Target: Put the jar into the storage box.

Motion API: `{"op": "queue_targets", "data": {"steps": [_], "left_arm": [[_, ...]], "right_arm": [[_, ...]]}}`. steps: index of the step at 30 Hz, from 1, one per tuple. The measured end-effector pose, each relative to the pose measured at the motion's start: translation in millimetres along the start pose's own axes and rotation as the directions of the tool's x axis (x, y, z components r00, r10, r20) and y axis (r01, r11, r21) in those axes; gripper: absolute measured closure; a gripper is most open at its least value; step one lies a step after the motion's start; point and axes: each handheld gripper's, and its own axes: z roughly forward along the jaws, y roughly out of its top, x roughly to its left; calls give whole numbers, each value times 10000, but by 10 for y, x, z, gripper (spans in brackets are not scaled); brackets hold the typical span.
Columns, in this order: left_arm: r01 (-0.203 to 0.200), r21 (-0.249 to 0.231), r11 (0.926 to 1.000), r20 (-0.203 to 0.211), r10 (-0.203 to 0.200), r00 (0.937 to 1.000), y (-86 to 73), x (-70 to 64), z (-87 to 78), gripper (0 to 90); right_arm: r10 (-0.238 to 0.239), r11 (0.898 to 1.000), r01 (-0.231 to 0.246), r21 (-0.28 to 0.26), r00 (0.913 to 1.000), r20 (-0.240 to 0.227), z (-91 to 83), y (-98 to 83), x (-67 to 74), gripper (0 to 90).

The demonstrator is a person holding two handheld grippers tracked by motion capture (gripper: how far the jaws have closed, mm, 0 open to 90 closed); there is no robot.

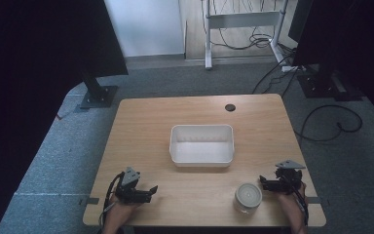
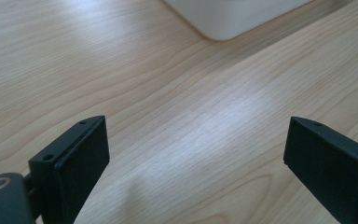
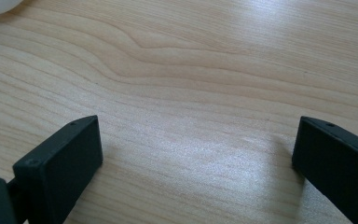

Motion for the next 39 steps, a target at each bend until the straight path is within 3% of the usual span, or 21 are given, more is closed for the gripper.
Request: {"op": "queue_targets", "data": {"steps": [19, 39], "left_arm": [[-437, -303, 9986, 612, 454, 9971, 178, -310, 36, 54], [-784, -704, 9944, 1347, 874, 9870, 391, -629, 107, 41]], "right_arm": [[-3, 10000, 3, 0, 10000, 1, 0, 0, 0, 11], [-13, 10000, 13, -3, 10000, -11, -1, -1, 2, 12]]}}
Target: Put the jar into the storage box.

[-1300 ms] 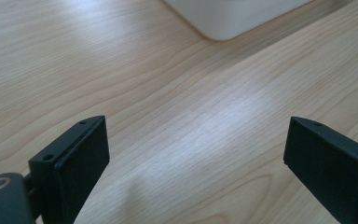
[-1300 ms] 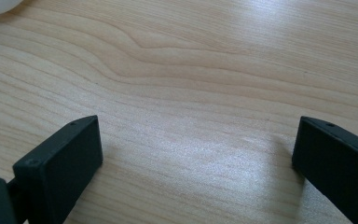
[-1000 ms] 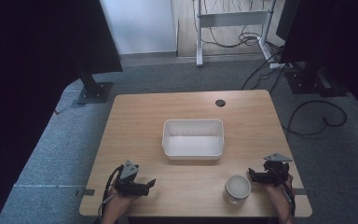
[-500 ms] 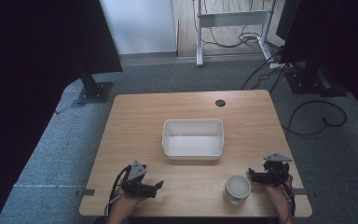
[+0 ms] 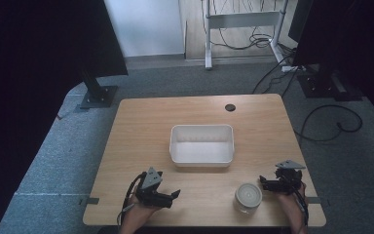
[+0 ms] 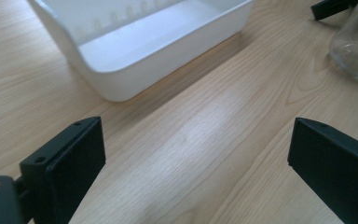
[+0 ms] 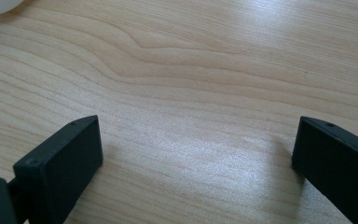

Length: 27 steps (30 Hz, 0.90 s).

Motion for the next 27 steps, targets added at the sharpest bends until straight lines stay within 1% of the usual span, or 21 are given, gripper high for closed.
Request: {"op": "queue_targets", "data": {"steps": [8, 16, 22, 27], "left_arm": [[-170, -202, 9997, 351, 177, 9992, 93, -123, 69, 42], [-327, -159, 9993, 724, 338, 9968, 165, -227, 194, 37], [-491, -238, 9985, 999, 513, 9937, 231, -319, 292, 32], [-618, -400, 9973, 1330, 666, 9889, 294, -404, 377, 28]], "right_arm": [[-13, 10000, 13, 3, 10000, -11, -2, -1, 2, 12], [-16, 10000, 16, 1, 10000, -13, -1, -1, 2, 12], [-20, 10000, 20, 3, 10000, -20, -2, -2, 3, 12], [-30, 10000, 30, 4, 10000, -30, -2, -2, 3, 12]]}}
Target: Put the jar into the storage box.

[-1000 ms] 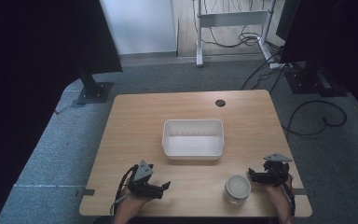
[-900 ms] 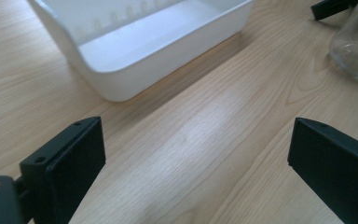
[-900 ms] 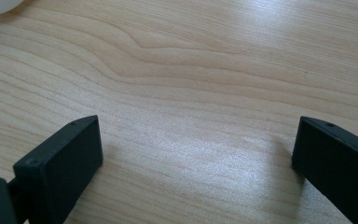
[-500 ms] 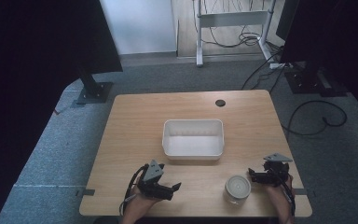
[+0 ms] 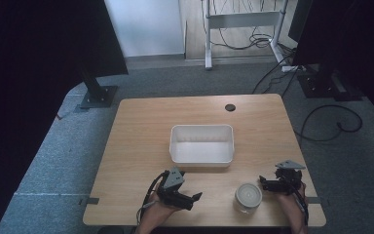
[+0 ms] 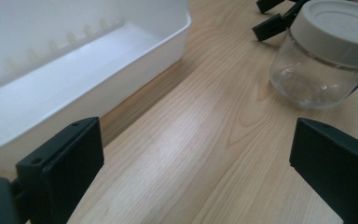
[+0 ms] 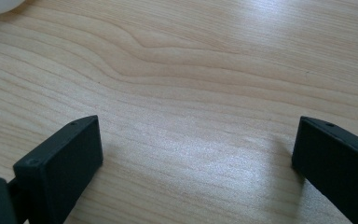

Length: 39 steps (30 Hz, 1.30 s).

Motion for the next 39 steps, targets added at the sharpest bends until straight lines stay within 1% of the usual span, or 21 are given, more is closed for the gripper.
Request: {"op": "queue_targets", "data": {"steps": [2, 4, 11, 14, 19, 28, 34, 39], "left_arm": [[-64, -57, 10000, 162, 65, 9998, 27, -27, 36, 28], [-187, -46, 9998, 239, 188, 9995, 53, -51, 71, 28], [-423, -96, 9991, 574, 428, 9974, 144, -144, 191, 33], [-547, -5, 9985, 659, 546, 9963, 171, -189, 251, 34], [-762, 104, 9970, 824, 751, 9938, 216, -271, 352, 34], [-950, 109, 9954, 1178, 930, 9887, 281, -410, 519, 31], [-1030, -26, 9947, 1515, 1022, 9832, 320, -511, 619, 28], [-1227, -54, 9924, 1723, 1218, 9775, 344, -600, 697, 27]], "right_arm": [[-4, 10000, 4, -1, 10000, 0, 0, 0, 0, 12], [-6, 10000, 6, -2, 10000, -2, 0, 0, 0, 12], [-10, 10000, 10, -1, 10000, -7, 0, 0, 0, 12], [-10, 10000, 10, -1, 10000, -7, 0, 0, 0, 12], [-12, 10000, 12, -4, 10000, -8, 0, 0, 0, 12], [-4, 10000, 4, -2, 10000, -14, 0, 0, 1, 12], [-20, 10000, 20, 1, 10000, -17, 0, 0, 1, 12], [-36, 10000, 36, -4, 10000, -27, 1, 0, 1, 12]]}}
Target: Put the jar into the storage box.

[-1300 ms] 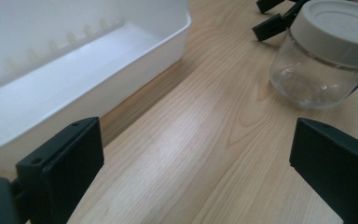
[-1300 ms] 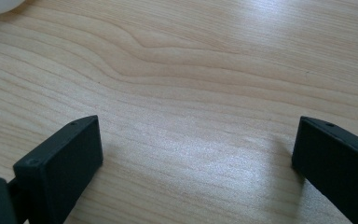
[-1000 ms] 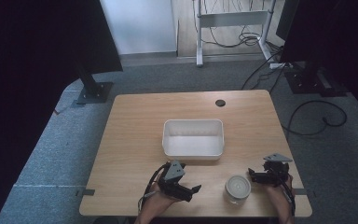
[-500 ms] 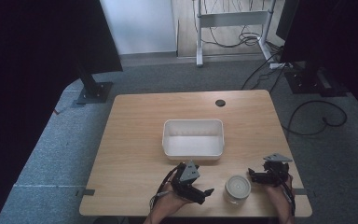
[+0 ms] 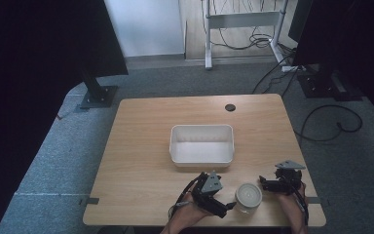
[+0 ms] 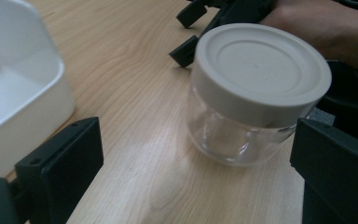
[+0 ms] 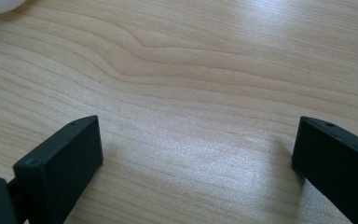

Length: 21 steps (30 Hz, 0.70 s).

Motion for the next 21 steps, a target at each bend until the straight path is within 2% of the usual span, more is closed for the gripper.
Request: {"op": "queue_targets", "data": {"steps": [6, 21], "left_arm": [[-194, 22, 9998, 294, 194, 9994, 30, -86, 104, 27], [-364, 124, 9993, 526, 357, 9980, 67, -242, 371, 28]], "right_arm": [[-2, 10000, 2, 1, 10000, -6, 0, 0, 1, 12], [-15, 10000, 15, -1, 10000, -11, 0, 0, 0, 12]]}}
